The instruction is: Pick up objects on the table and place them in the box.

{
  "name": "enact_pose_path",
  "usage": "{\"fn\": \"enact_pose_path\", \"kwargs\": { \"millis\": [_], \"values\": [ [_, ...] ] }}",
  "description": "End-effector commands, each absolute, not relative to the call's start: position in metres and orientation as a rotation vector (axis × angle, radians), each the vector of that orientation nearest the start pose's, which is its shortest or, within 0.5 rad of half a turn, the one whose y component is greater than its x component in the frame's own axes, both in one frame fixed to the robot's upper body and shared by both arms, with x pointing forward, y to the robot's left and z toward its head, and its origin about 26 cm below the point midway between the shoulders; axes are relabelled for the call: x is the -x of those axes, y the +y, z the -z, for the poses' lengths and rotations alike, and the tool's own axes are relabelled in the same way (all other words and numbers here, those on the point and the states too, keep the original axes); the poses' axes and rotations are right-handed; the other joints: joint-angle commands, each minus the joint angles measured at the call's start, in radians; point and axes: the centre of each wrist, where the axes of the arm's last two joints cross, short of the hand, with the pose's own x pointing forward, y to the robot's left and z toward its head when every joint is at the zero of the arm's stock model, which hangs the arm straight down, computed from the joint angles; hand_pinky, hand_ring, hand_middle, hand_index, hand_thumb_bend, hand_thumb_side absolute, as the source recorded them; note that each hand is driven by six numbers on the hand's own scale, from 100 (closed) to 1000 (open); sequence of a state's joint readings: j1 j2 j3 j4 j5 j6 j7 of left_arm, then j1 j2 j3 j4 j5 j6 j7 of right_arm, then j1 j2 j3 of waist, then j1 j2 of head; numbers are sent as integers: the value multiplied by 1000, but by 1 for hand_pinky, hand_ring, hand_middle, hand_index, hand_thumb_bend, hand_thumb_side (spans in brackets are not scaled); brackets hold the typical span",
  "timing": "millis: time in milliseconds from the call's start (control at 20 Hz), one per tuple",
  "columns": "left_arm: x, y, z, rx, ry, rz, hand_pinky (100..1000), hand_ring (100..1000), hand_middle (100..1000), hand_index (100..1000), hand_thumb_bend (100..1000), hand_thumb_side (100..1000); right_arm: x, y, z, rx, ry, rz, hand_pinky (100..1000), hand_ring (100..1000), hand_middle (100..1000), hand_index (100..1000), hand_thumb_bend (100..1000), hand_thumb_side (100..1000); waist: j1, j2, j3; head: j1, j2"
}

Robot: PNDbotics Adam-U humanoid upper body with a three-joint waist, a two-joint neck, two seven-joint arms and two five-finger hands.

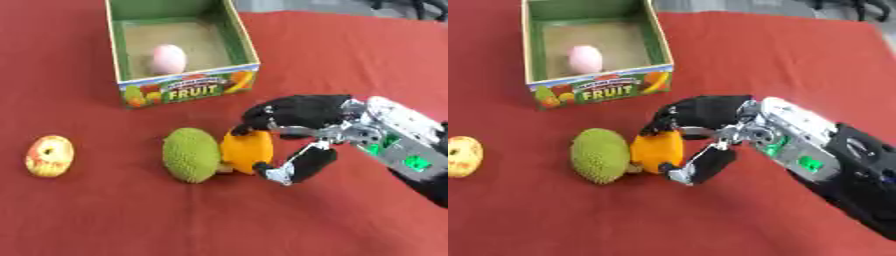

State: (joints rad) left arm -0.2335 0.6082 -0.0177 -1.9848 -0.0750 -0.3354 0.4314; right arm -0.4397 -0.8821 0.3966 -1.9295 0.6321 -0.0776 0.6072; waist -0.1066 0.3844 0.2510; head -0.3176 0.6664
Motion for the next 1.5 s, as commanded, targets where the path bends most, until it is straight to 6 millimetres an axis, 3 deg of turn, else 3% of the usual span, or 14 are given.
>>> {"fn": "enact_pose_path", "kwargs": {
  "millis": [50,400,550,650,750,950,1100,1200,1250,1300,1500],
  "values": [
    [-289,303,-212,685,3502,-389,776,859,801,864,145,807,-312,-266,-215,791,-1314,-2039,917,941,808,957,322,402,16,-11,0,-5,-7],
    [-289,302,-210,675,3510,-394,776,860,802,864,140,810,-324,-267,-204,853,-1256,-2059,902,918,795,945,367,316,17,-8,2,-14,-10],
    [-289,301,-210,671,3512,-394,776,860,802,864,138,812,-329,-267,-199,843,-1267,-2036,881,876,743,914,167,273,18,-7,3,-16,-10],
    [-289,301,-209,669,3515,-395,776,861,803,863,138,813,-329,-266,-199,823,-1296,-2014,869,859,711,892,100,248,18,-7,3,-16,-10],
    [-289,301,-209,670,3516,-396,776,862,804,864,139,813,-327,-264,-201,804,-1324,-2000,859,843,692,880,100,240,18,-6,3,-15,-10],
    [-289,302,-209,674,3516,-406,777,863,804,864,138,814,-319,-261,-215,759,-1326,-2037,857,826,699,886,100,292,18,-8,1,-14,-10],
    [-289,302,-208,677,3518,-410,776,863,804,864,136,813,-311,-258,-235,734,-1321,-2069,852,820,674,867,100,182,18,-11,-2,-15,-10],
    [-289,302,-208,678,3520,-408,776,863,804,864,132,814,-307,-257,-248,759,-1349,-2056,822,779,591,794,100,160,18,-12,-3,-16,-11],
    [-289,303,-207,679,3521,-408,776,863,804,863,132,815,-305,-257,-255,794,-1383,-2031,802,748,558,753,100,197,17,-13,-4,-16,-11],
    [-288,303,-207,680,3522,-408,776,863,804,863,132,815,-303,-256,-261,840,-1434,-1997,787,717,526,720,100,155,17,-14,-4,-16,-12],
    [-288,303,-207,683,3525,-408,776,863,804,863,130,815,-299,-258,-278,969,-1676,-1859,773,656,478,669,100,125,16,-15,-6,-13,-11]
  ]
}}
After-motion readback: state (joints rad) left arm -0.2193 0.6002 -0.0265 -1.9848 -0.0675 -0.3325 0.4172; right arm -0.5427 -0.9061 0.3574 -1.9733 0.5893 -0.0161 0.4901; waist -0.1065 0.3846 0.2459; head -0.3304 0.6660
